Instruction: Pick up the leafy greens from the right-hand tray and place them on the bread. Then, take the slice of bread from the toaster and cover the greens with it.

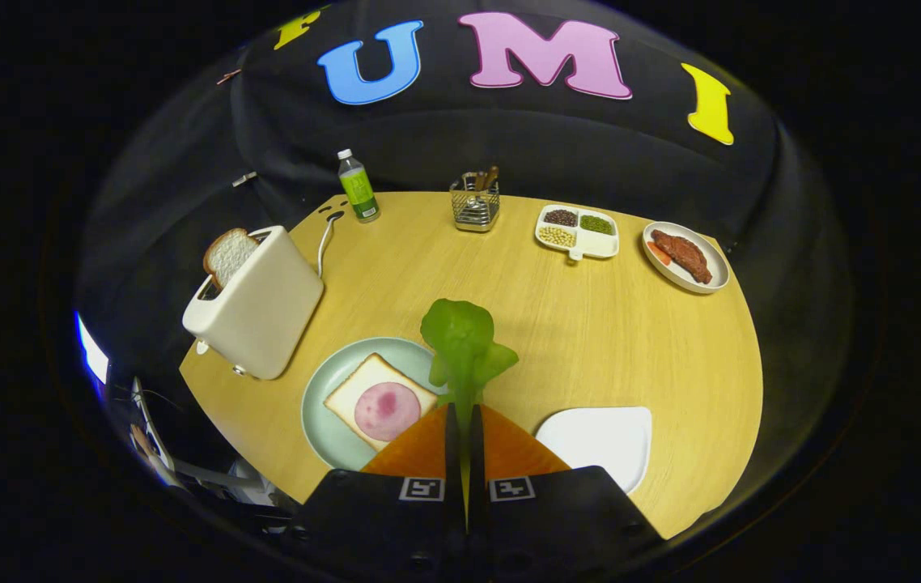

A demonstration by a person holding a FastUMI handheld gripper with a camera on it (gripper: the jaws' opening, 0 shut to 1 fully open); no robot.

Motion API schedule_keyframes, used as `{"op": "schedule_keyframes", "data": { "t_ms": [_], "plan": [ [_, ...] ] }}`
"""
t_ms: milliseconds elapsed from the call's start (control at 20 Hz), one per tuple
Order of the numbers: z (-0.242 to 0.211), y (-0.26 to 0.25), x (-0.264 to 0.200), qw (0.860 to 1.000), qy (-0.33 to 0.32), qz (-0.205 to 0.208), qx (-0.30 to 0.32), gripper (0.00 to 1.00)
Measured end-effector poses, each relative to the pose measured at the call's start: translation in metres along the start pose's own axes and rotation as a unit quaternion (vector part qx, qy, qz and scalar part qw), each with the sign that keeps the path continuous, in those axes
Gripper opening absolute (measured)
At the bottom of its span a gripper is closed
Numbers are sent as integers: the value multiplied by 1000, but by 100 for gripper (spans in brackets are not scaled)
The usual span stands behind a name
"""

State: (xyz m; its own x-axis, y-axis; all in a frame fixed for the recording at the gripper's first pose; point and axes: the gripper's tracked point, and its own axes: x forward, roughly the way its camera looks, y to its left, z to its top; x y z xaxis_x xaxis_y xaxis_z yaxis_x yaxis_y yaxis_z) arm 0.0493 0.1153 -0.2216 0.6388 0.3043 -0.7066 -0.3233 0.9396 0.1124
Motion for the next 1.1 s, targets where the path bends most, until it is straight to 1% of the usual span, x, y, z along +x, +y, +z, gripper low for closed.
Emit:
{"op": "schedule_keyframes", "data": {
  "t_ms": [350, 450, 600, 750, 800, 900, 1000, 1100],
  "plan": [
    [-5, 56, 30, 999, 22, 24, -12, 9],
    [-8, 66, 38, 999, 28, 29, -15, 10],
    [-11, 78, 47, 999, 34, 30, -19, 10],
    [-9, 85, 51, 998, 38, 34, -21, 15],
    [-9, 86, 53, 998, 38, 34, -23, 15],
    [-11, 88, 58, 998, 41, 31, -29, 22],
    [-13, 90, 66, 998, 41, 28, -30, 31],
    [-16, 97, 71, 998, 46, 37, -28, 59]
  ]
}}
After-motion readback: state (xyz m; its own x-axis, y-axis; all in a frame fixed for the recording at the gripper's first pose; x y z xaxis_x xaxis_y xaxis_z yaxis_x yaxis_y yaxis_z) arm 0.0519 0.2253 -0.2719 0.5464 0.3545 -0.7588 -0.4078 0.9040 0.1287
